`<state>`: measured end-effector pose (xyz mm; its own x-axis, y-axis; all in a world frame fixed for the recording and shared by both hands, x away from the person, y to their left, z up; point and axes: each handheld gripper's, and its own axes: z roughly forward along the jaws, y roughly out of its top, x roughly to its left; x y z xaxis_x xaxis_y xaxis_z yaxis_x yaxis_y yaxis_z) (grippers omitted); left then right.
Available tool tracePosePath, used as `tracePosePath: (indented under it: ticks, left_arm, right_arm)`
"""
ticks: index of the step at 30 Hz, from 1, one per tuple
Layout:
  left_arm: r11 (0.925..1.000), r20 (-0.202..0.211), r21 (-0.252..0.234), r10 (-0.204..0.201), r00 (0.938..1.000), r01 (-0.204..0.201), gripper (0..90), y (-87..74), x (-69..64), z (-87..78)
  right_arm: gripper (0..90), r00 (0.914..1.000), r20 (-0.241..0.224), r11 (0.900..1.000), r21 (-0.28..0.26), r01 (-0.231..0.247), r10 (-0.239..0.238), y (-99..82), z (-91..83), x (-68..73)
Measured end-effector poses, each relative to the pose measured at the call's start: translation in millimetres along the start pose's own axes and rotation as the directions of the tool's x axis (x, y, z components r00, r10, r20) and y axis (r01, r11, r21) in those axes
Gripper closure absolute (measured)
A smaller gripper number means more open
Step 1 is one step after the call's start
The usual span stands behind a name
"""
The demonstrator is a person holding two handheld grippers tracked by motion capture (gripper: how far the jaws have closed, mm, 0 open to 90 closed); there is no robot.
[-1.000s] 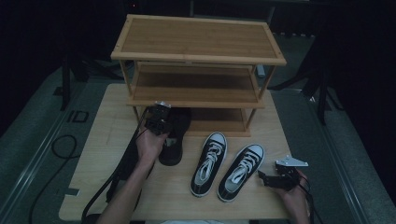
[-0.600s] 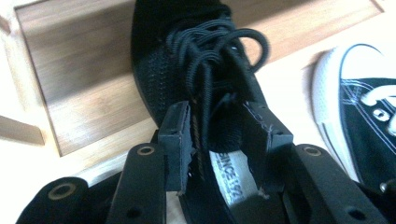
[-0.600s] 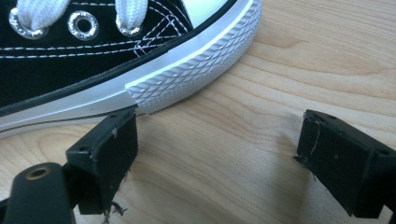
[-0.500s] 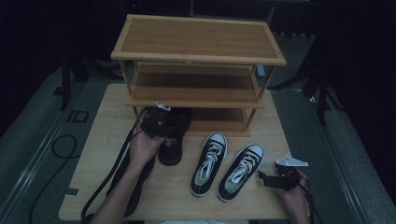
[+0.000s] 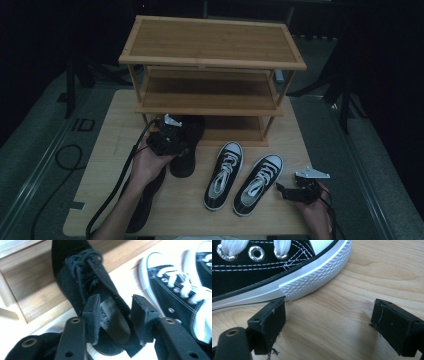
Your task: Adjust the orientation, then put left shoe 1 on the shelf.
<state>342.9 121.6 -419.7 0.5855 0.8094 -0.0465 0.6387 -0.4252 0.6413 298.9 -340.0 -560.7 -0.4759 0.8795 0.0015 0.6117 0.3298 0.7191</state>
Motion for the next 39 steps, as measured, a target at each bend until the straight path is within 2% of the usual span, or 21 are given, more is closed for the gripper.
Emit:
tracePosePath:
  ticks: [3,4,7,10,12,20,24,32,39]
  left_arm:
    - [1.0000,0.003,-0.005,0.007,1.0000,-0.007,64.6,-1.5,-1.7,-2.9]
    - [0.9996,0.018,-0.013,0.027,0.9995,-0.026,70.0,-5.4,-3.9,-8.0]
    - [0.9987,-0.009,-0.013,0.048,0.9988,-0.049,77.5,-15.1,-4.1,-12.3]
    - [0.9996,-0.005,-0.025,0.014,0.9999,-0.014,86.1,-21.7,0.6,-12.9]
    - [0.9998,-0.010,-0.020,0.007,0.9999,-0.007,89.7,-25.8,1.3,-12.8]
    - [0.9994,-0.017,0.003,-0.033,0.9993,0.033,90.0,-39.5,4.2,-12.4]
    - [0.9992,-0.021,0.018,-0.035,0.9992,0.036,89.9,-44.4,4.4,-12.3]
    - [0.9967,-0.062,0.073,-0.032,0.9975,0.037,88.9,-56.7,-9.0,-7.3]
    - [0.9911,-0.051,0.130,-0.022,0.9985,0.029,89.2,-62.3,-16.0,7.8]
  right_arm:
    - [12.2,1.0000,0.000,1.0000,0.000,0.000,0.000,0.0,0.0,0.0]
    - [12.2,1.0000,0.000,1.0000,-0.001,0.002,-0.002,0.0,0.0,-0.1]
    - [12.2,1.0000,0.000,1.0000,-0.002,0.001,-0.001,0.0,0.1,-0.1]
    - [12.2,1.0000,0.000,1.0000,0.000,0.000,0.000,0.0,0.0,0.0]
    - [12.2,1.0000,0.000,1.0000,-0.001,0.002,-0.002,0.0,0.1,-0.2]
    - [12.2,1.0000,0.000,1.0000,0.000,0.001,-0.001,0.0,0.0,-0.1]
    - [12.2,1.0000,0.000,1.0000,0.000,-0.001,0.001,0.0,0.0,0.1]
    - [12.2,1.0000,0.000,1.0000,0.000,0.000,0.000,0.0,0.0,-0.1]
    - [12.2,1.0000,0.000,1.0000,0.000,0.000,0.000,0.0,0.0,-0.1]
